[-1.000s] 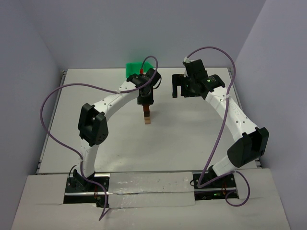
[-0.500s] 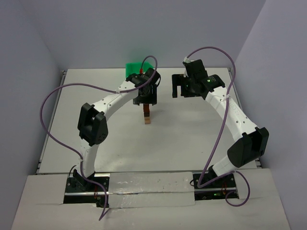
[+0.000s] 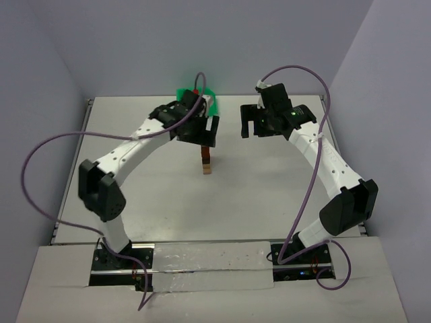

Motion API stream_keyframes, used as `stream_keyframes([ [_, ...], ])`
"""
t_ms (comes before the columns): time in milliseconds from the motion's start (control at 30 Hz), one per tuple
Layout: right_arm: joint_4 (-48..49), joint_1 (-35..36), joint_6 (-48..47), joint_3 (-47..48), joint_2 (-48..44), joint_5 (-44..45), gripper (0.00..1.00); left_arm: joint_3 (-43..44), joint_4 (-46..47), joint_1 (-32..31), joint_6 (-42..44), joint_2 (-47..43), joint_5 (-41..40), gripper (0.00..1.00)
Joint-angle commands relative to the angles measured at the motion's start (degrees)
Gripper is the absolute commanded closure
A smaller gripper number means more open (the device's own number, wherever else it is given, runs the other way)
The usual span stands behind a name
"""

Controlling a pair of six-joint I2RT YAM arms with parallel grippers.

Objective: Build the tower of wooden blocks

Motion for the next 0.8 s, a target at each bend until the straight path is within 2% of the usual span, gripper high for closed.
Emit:
stream_keyframes([
  [0, 3.03, -0.51, -2.14, -1.19, -5.14, -0.28, 0.00, -4.75, 9.20, 7.40, 6.55, -16.11, 12.13, 0.06],
  [133, 7.96, -0.78, -2.77, -7.72, -10.44, 3.05, 0.00, -13.24, 11.14, 17.72, 6.85, -23.84, 15.78, 0.06],
  [200, 10.82, -1.05, -3.29, -11.37, -12.78, 4.87, 0.00, -18.20, 12.14, 21.42, 8.70, -26.82, 14.82, 0.05],
  [267, 15.17, -1.83, -3.43, -16.47, -15.94, 6.78, 0.00, -22.04, 12.05, 23.56, 12.26, -29.46, 10.41, 0.05],
  [400, 20.72, -2.98, -3.52, -24.27, -19.04, 7.98, 0.00, -32.01, 14.16, 27.26, 16.77, -36.08, 6.25, 0.04],
  [500, 21.20, -5.49, -3.29, -26.01, -19.49, 7.80, 0.00, -37.25, 15.17, 28.53, 18.59, -39.86, 5.52, 0.04],
  [567, 20.94, -8.94, -1.77, -26.76, -20.48, 4.72, 0.00, -41.92, 16.34, 28.83, 18.55, -43.59, 4.08, 0.03],
  [633, 20.61, -11.72, -1.10, -26.97, -21.43, 1.35, 0.00, -44.49, 17.36, 28.97, 18.16, -46.75, 3.41, 0.03],
  [767, 20.14, -12.48, -0.80, -27.29, -23.44, -0.02, 0.00, -46.21, 17.77, 28.98, 16.92, -48.61, 3.55, 0.02],
])
